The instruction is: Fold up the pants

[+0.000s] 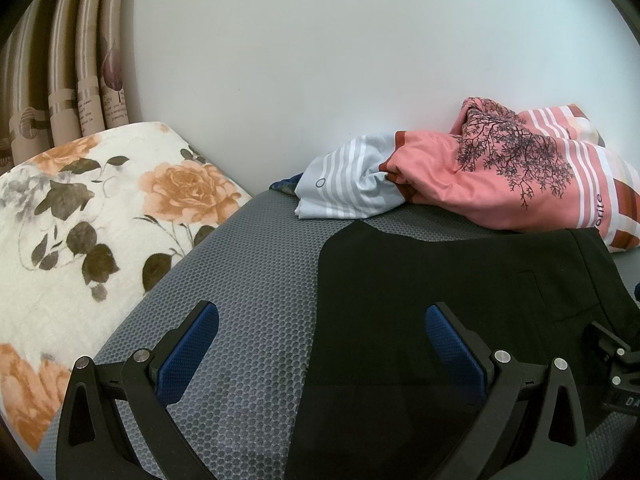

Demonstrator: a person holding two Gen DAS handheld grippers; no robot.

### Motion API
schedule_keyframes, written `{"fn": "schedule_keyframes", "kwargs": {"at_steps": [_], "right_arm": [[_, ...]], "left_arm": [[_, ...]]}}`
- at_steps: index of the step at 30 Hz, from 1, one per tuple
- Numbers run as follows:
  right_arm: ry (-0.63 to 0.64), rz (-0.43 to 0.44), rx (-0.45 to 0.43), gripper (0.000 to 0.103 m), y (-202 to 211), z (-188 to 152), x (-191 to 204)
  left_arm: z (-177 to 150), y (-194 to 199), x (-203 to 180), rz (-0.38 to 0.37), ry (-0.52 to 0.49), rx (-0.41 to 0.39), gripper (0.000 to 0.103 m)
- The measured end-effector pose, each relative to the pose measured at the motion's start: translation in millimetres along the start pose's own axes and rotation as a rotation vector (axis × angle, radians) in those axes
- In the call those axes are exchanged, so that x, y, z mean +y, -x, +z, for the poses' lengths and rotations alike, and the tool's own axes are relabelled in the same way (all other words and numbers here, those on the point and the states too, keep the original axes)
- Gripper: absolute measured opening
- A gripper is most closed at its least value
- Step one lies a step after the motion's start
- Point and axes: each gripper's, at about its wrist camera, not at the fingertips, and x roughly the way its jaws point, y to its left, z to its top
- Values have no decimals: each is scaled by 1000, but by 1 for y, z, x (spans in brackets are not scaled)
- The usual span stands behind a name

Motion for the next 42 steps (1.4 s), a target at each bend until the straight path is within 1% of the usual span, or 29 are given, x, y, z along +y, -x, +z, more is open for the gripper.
{"fn": "schedule_keyframes", "kwargs": {"at_steps": [42], "right_arm": [[10, -5, 3, 102, 0, 0, 3]], "left_arm": [[0, 0, 0, -2, 1, 0, 102]]}}
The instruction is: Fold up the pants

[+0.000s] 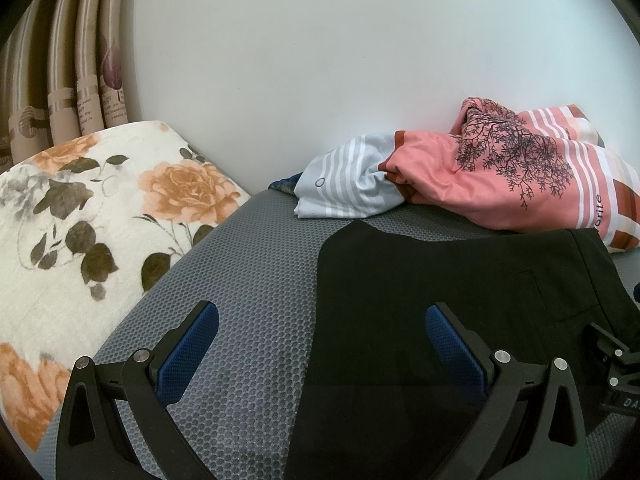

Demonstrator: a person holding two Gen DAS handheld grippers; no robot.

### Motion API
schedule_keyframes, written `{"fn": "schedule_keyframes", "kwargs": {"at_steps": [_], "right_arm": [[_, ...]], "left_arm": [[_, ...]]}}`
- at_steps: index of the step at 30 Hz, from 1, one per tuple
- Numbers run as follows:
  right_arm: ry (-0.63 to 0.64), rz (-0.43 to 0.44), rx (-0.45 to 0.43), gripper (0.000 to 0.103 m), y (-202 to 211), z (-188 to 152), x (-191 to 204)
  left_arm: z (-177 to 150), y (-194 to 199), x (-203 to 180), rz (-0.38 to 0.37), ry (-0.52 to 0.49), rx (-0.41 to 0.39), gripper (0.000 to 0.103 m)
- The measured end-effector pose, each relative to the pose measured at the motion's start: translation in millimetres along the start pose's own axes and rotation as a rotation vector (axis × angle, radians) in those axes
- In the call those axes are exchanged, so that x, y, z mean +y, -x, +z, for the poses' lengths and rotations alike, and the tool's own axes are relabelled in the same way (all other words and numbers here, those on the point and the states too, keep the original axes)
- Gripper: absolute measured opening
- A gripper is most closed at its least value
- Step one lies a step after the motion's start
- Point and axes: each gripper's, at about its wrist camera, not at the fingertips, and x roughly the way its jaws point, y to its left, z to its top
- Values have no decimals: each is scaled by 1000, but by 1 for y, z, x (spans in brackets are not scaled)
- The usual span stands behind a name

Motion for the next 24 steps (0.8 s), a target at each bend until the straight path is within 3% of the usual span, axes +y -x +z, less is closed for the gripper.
{"fn": "schedule_keyframes", "kwargs": {"at_steps": [24], "right_arm": [[-1, -5, 0, 102, 0, -1, 1]], "left_arm": [[0, -2, -6, -8, 2, 8, 102]]}}
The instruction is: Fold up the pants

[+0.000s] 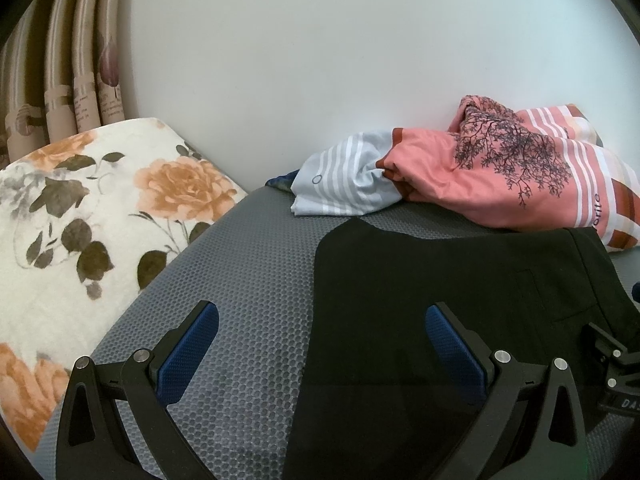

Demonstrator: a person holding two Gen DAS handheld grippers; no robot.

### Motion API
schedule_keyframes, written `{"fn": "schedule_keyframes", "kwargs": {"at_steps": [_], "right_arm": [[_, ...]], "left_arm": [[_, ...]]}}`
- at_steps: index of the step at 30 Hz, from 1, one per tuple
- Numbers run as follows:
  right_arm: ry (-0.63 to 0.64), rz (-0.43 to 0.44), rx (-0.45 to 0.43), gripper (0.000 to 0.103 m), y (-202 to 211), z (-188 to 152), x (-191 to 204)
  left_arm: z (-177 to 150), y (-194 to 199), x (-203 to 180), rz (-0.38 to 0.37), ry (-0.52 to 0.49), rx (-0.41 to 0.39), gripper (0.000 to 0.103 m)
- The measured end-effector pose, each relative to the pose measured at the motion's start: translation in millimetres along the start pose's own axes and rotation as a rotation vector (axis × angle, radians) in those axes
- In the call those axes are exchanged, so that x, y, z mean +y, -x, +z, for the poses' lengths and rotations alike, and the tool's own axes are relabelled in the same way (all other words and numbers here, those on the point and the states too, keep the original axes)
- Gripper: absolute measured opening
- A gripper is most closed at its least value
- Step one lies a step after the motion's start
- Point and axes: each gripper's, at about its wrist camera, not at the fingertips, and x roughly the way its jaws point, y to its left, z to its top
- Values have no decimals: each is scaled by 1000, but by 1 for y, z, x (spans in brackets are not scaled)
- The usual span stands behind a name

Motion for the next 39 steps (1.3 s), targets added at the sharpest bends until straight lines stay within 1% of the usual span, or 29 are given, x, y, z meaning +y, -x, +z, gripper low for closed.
{"fn": "schedule_keyframes", "kwargs": {"at_steps": [23, 39], "right_arm": [[4, -3, 1, 102, 0, 1, 2], [15, 5, 19, 102, 0, -4, 0]], "left_arm": [[-1, -3, 0, -5, 2, 4, 102], [-2, -2, -1, -10, 9, 10, 102]]}}
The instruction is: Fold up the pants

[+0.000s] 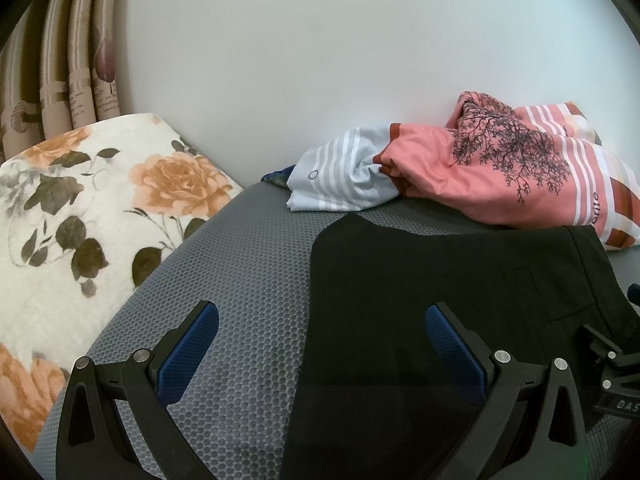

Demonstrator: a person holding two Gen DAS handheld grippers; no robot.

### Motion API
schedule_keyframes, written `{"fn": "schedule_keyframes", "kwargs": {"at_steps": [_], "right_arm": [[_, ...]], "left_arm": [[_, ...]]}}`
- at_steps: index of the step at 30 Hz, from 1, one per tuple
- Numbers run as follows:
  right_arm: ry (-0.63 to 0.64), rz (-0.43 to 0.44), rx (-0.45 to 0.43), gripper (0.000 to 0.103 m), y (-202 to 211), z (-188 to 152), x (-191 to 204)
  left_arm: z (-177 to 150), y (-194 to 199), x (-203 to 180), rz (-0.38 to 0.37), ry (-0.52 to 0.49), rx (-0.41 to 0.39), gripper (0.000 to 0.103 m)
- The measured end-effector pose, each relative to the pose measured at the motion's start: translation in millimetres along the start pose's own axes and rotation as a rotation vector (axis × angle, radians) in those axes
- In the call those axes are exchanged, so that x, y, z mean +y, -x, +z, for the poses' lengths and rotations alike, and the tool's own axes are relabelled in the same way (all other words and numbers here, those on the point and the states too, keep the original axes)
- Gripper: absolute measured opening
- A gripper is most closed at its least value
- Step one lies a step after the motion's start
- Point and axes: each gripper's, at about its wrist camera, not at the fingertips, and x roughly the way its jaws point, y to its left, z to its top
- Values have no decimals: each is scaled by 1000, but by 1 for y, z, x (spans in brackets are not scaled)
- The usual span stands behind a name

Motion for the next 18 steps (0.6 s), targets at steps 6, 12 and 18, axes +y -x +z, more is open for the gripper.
{"fn": "schedule_keyframes", "kwargs": {"at_steps": [6, 12, 18], "right_arm": [[-6, -9, 5, 102, -2, 2, 0], [-30, 15, 17, 102, -3, 2, -2], [-40, 24, 8, 102, -4, 3, -3]], "left_arm": [[0, -1, 0, 2, 0, 2, 102], [-1, -1, 1, 3, 3, 9, 102], [0, 0, 8, 15, 31, 13, 102]]}}
